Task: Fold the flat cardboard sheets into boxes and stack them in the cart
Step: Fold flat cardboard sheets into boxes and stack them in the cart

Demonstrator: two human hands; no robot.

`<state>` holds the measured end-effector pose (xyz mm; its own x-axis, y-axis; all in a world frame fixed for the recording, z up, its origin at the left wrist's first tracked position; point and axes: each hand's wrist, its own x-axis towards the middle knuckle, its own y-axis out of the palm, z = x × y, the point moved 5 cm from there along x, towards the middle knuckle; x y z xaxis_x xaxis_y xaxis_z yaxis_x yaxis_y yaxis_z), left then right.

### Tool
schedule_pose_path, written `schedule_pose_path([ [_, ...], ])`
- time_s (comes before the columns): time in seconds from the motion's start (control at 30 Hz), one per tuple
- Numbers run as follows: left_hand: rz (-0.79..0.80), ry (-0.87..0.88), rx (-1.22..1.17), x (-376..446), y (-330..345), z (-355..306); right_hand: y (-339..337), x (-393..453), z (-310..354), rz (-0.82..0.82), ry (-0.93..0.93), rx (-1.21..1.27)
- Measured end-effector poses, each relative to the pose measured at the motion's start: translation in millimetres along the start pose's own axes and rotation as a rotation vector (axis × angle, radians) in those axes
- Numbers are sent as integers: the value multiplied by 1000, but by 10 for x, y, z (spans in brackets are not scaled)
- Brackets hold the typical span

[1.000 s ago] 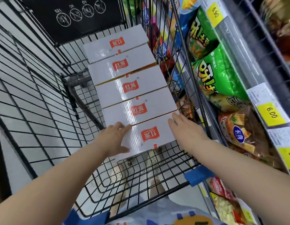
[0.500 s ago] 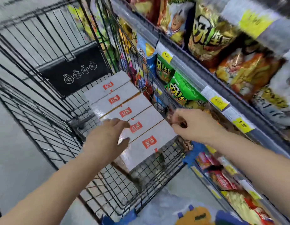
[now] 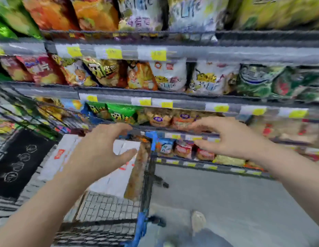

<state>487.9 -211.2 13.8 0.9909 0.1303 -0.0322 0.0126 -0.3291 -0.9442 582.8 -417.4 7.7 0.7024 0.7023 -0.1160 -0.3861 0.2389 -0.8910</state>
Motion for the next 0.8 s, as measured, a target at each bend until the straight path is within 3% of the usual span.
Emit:
schedule_pose_path([
  [0.27,161,520,105,344,524,-1753,-251,-1724,-1004,-245,473,54],
  [0.37,178,800,170,254,854,-2626,-271,-2566,-1311,-311,670,62],
  [0.7,418,1289,386,-757,2029,-5207,-4,-5231,-1999,-431,1147,123],
  [0.8,373,1433,421,-1156,2338,-5828,96,-5938,-2203,-425,1252,147],
])
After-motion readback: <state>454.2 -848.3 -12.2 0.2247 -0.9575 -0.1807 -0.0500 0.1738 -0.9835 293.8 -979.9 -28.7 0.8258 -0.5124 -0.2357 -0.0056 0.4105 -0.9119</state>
